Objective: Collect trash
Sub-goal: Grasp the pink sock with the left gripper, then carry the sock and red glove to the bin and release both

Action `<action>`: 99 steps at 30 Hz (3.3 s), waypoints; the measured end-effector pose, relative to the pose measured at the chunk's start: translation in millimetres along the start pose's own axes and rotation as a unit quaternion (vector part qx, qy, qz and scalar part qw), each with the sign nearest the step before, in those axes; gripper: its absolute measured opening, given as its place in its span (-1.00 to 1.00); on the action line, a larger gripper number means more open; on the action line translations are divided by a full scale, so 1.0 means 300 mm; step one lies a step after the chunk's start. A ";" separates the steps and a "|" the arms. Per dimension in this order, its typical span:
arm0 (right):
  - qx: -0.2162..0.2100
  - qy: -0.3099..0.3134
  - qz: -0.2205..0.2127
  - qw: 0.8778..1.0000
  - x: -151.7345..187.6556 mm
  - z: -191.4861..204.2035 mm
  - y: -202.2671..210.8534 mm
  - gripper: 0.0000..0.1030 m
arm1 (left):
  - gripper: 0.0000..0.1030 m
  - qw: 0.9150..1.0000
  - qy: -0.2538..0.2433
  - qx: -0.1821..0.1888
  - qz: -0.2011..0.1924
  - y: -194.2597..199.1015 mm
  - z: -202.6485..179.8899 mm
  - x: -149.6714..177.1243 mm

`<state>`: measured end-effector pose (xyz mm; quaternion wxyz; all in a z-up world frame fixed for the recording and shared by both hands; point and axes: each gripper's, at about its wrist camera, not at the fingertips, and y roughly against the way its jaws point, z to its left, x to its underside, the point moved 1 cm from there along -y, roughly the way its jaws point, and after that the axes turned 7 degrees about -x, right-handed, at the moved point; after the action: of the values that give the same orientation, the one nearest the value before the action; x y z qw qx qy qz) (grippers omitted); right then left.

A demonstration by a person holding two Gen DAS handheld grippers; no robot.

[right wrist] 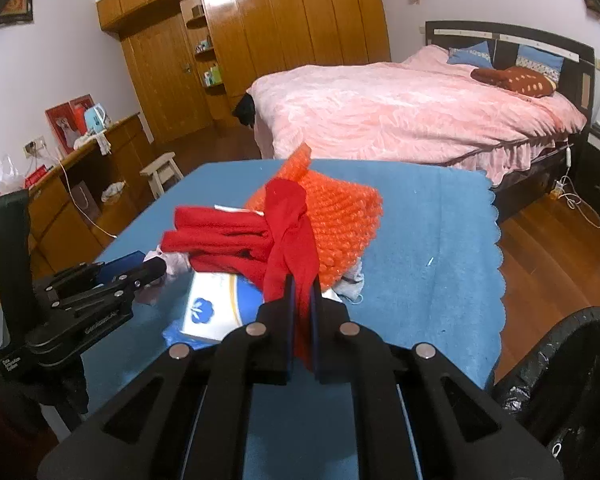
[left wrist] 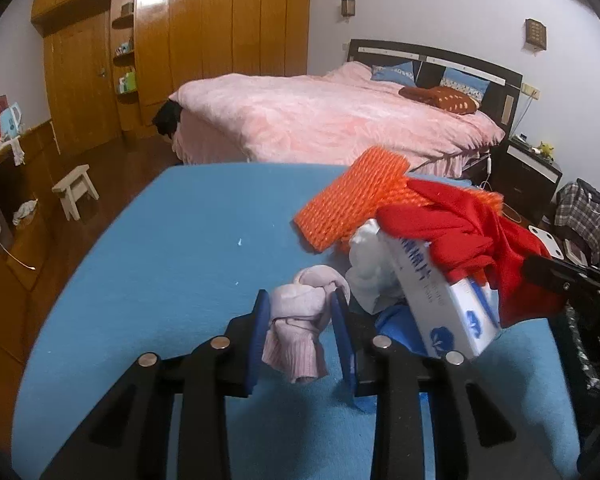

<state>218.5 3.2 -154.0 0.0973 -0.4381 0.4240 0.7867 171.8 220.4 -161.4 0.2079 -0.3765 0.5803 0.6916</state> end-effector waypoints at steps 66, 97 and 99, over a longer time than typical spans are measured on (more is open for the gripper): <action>0.036 0.001 -0.074 0.997 -0.028 -0.035 0.512 -0.88 | -0.74 0.993 -0.032 0.114 -0.021 0.313 -0.246 -0.066; 0.217 -0.112 -0.070 0.967 0.291 -0.508 0.908 -0.67 | -0.39 0.942 -0.145 0.303 -0.015 0.403 -0.982 -0.010; 0.227 -0.125 -0.064 0.964 0.317 -0.530 0.908 -0.23 | 0.09 0.940 -0.144 0.310 -0.008 0.397 -0.995 -0.004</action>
<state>115.4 -306.5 -109.7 0.2961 -0.3290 0.5470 0.7106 169.7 -94.2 -96.4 0.4013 -0.1949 0.7266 0.5225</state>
